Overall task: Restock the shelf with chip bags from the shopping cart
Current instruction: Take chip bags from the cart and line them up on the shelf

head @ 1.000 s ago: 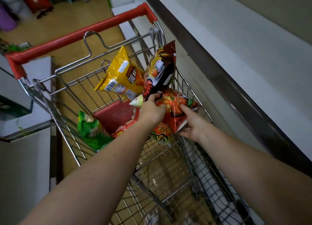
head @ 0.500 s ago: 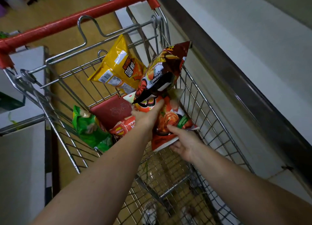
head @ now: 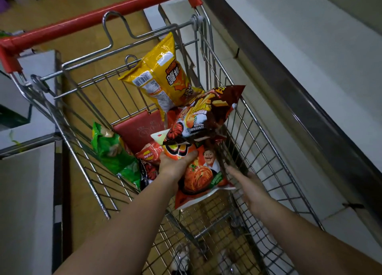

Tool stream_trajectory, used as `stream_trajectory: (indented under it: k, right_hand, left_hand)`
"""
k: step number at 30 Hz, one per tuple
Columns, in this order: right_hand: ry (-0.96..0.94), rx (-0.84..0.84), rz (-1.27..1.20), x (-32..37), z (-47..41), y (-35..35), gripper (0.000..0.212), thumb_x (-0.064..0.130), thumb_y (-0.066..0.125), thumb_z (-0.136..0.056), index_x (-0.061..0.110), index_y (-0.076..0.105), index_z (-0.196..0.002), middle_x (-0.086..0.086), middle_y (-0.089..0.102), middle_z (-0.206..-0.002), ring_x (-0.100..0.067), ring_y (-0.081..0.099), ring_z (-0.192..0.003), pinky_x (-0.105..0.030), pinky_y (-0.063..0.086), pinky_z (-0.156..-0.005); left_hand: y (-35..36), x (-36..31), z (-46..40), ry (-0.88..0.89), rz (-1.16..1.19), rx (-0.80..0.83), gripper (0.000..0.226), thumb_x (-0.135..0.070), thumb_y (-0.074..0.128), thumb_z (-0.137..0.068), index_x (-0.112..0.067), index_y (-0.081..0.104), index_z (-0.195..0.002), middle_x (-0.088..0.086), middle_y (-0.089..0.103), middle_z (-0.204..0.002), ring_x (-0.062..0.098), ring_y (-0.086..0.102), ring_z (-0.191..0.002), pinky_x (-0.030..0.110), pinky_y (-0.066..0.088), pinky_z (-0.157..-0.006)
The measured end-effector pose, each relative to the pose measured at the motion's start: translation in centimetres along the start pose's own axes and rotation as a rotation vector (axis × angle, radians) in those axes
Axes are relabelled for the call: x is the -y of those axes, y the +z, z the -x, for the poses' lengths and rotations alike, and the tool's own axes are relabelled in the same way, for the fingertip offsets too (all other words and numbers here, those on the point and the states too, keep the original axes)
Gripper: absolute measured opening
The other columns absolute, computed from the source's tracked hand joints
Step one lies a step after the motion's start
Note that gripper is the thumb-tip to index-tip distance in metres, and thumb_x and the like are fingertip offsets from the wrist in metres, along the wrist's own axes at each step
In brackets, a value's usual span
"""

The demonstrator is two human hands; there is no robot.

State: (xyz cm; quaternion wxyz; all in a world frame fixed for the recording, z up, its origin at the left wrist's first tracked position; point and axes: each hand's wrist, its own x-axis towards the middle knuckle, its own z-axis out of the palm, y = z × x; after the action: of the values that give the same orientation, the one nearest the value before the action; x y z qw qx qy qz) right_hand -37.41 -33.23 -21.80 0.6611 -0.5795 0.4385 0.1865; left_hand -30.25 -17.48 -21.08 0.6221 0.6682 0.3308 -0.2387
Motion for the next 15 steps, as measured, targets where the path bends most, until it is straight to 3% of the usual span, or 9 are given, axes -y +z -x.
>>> stream_trajectory:
  k: [2, 4, 6, 7, 11, 13, 15]
  right_hand:
    - [-0.134, -0.053, 0.021, 1.0, -0.1, -0.1, 0.067, 0.029, 0.063, -0.087, 0.015, 0.031, -0.144, -0.008, 0.042, -0.143, -0.025, 0.044, -0.125, -0.032, 0.040, -0.087]
    - [-0.196, 0.014, -0.088, 2.7, -0.2, 0.4, 0.045, 0.026, 0.047, -0.097, 0.014, 0.039, -0.140, -0.007, 0.049, -0.137, -0.023, 0.047, -0.124, -0.028, 0.043, -0.087]
    - [-0.221, 0.099, -0.202, 4.6, 0.2, 1.5, 0.046, 0.036, 0.038, -0.099, 0.015, 0.039, -0.140, -0.010, 0.051, -0.134, -0.024, 0.046, -0.126, -0.032, 0.038, -0.101]
    - [-0.241, 0.140, -0.212, 5.7, 0.5, 2.1, 0.048, 0.041, 0.036, -0.098, 0.017, 0.038, -0.141, -0.009, 0.052, -0.130, -0.024, 0.048, -0.123, -0.033, 0.038, -0.101]
    - [-0.263, 0.225, -0.064, 8.3, 0.6, 4.4, 0.048, 0.060, 0.048, -0.086, 0.032, 0.047, -0.124, 0.003, 0.059, -0.117, -0.017, 0.058, -0.103, -0.033, 0.047, -0.073]
    - [-0.201, 0.235, -0.031, 8.7, 0.3, 5.0, 0.062, 0.061, 0.062, -0.075, 0.029, 0.050, -0.126, 0.001, 0.065, -0.117, -0.020, 0.061, -0.104, -0.035, 0.050, -0.070]
    - [-0.142, 0.263, -0.015, 8.8, 0.0, 5.3, 0.051, 0.050, 0.067, -0.077, 0.024, 0.057, -0.120, -0.002, 0.069, -0.111, -0.022, 0.064, -0.100, -0.037, 0.053, -0.071]
  left_hand:
    - [-0.5, 0.8, -0.1, 0.028, -0.021, 0.018, 0.087, -0.032, 0.086, -0.064, -0.022, 0.035, -0.134, 0.007, 0.057, -0.125, 0.033, 0.057, -0.110, 0.053, 0.045, -0.097]
    - [-0.9, 1.4, 0.0, 0.036, -0.041, 0.027, 0.093, -0.029, 0.086, -0.065, -0.022, 0.030, -0.139, 0.007, 0.056, -0.127, 0.033, 0.056, -0.113, 0.054, 0.044, -0.099]
    - [-1.1, 1.8, -0.1, 0.057, -0.052, 0.007, 0.094, -0.026, 0.084, -0.068, -0.019, 0.027, -0.142, 0.008, 0.054, -0.127, 0.032, 0.054, -0.115, 0.049, 0.044, -0.100]
    - [-1.2, 2.0, -0.2, 0.080, -0.059, -0.006, 0.091, -0.025, 0.083, -0.069, -0.018, 0.027, -0.141, 0.007, 0.055, -0.126, 0.031, 0.054, -0.116, 0.044, 0.044, -0.099]
    - [-1.5, 2.1, 0.0, 0.165, -0.114, -0.042, 0.085, -0.023, 0.080, -0.073, -0.014, 0.028, -0.139, 0.000, 0.050, -0.110, 0.028, 0.052, -0.116, 0.032, 0.039, -0.091]
    - [-1.8, 2.2, 0.1, 0.181, -0.122, -0.050, 0.085, -0.022, 0.081, -0.073, -0.014, 0.029, -0.139, 0.001, 0.052, -0.113, 0.026, 0.053, -0.113, 0.032, 0.040, -0.093]
    - [-2.2, 2.5, 0.1, 0.184, -0.114, -0.049, 0.085, -0.021, 0.082, -0.071, -0.015, 0.030, -0.138, 0.002, 0.055, -0.117, 0.023, 0.053, -0.106, 0.033, 0.041, -0.094]
